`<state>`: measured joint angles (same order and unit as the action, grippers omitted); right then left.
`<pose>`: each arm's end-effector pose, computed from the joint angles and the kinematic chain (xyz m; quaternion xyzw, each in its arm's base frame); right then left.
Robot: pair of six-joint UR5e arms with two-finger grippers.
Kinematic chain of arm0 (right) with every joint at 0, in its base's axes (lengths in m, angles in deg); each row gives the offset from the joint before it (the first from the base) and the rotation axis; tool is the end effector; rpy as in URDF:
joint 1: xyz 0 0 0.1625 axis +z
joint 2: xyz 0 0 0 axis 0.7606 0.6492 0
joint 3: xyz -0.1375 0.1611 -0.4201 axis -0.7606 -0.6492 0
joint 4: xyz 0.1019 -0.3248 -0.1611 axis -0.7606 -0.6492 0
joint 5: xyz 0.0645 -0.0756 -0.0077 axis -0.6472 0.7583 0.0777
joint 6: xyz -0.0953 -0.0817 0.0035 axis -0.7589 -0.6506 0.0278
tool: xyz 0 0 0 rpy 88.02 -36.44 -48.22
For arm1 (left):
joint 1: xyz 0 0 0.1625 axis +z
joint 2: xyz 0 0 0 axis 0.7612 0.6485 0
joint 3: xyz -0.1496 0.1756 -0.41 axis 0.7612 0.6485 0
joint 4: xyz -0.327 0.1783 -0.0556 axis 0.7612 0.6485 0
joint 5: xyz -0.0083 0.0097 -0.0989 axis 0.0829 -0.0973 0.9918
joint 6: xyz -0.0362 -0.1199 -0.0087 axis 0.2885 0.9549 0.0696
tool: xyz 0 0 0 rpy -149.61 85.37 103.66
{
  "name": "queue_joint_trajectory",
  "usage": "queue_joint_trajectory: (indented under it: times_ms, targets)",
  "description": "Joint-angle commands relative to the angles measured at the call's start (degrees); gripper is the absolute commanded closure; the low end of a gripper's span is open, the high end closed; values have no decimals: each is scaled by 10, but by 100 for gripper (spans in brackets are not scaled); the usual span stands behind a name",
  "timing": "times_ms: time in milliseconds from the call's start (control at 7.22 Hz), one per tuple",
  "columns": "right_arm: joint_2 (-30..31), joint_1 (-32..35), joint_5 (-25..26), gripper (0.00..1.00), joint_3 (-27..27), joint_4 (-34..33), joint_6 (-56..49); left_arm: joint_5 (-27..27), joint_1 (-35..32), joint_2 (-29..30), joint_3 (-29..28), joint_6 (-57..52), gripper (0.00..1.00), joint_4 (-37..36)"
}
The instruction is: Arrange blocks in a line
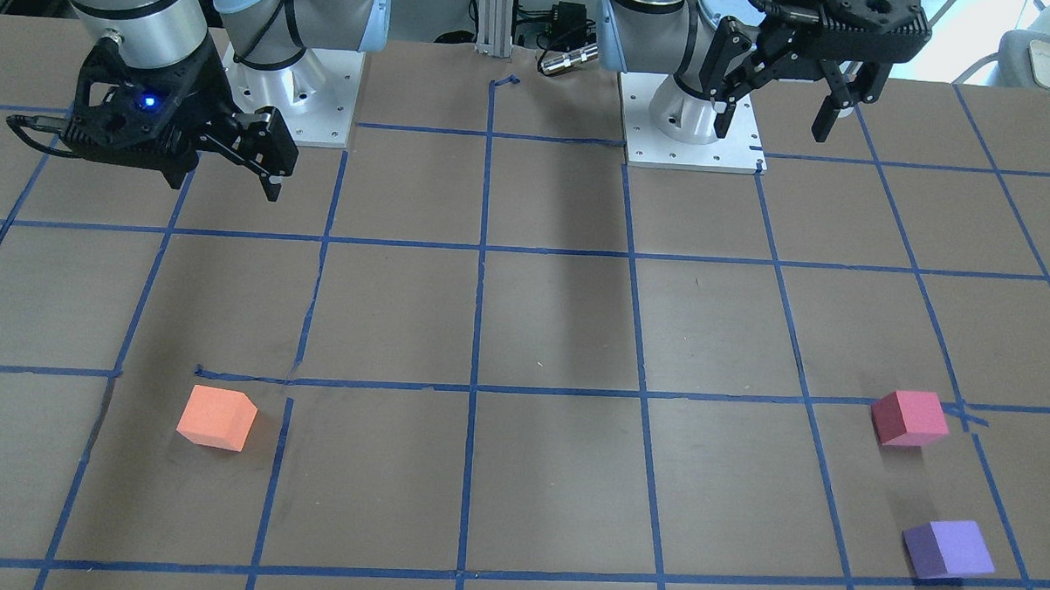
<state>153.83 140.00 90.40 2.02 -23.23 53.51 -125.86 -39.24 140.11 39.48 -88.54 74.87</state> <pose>0.1327 -0.4448 0.5006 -0.0343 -0.9993 -0.0036 0.0176 -0.1191 -0.3805 0.5732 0.0084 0.9971 -0.0707 0.0273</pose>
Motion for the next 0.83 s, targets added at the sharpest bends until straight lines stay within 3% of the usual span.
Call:
queue_joint_trajectory:
  times_ms: [0,277,693]
  targets:
    - [-24,-19,-4,0,0,0,-11,-2,0,-5,1,-3,0,3]
    - [-29,-28,-1,0,0,-9,-21,-2,0,-5,6,-4,0,4]
    - [-107,-29,-5,0,1,-92,-27,-2,0,-13,7,-6,0,5]
